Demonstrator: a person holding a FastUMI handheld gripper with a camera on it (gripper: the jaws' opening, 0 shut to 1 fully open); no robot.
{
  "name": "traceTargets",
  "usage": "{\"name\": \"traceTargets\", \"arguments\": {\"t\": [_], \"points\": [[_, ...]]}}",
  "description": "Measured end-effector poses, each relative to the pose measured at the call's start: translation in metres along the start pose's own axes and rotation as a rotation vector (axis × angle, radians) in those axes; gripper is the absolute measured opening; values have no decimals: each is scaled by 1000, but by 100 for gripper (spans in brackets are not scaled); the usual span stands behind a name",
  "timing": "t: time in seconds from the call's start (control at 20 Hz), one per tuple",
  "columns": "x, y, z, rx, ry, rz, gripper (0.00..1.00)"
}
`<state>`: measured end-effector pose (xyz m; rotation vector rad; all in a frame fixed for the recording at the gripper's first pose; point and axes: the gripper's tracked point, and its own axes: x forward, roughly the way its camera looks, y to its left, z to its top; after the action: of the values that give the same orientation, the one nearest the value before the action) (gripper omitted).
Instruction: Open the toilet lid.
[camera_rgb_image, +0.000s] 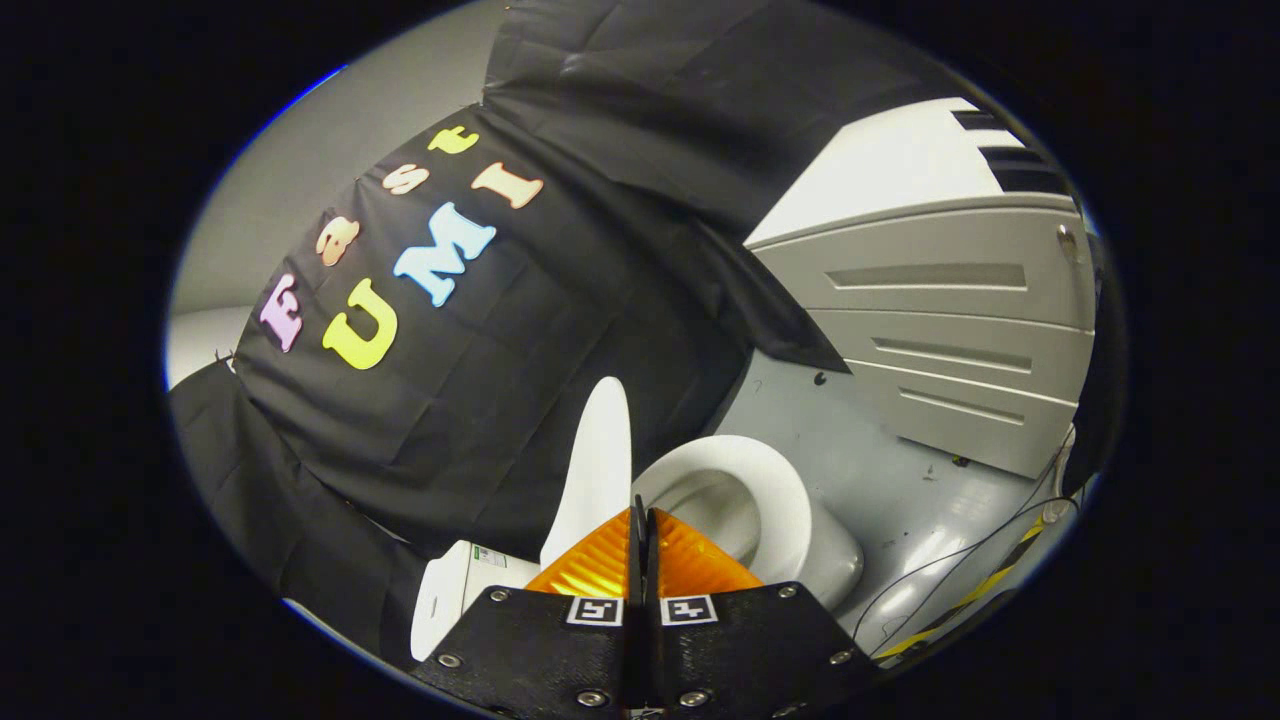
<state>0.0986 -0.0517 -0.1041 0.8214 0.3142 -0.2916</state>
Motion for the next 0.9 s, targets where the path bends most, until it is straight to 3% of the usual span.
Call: {"name": "traceTargets", "arguments": {"t": [0.9], "points": [[-26, 120, 5, -348, -74, 66, 0]]}}
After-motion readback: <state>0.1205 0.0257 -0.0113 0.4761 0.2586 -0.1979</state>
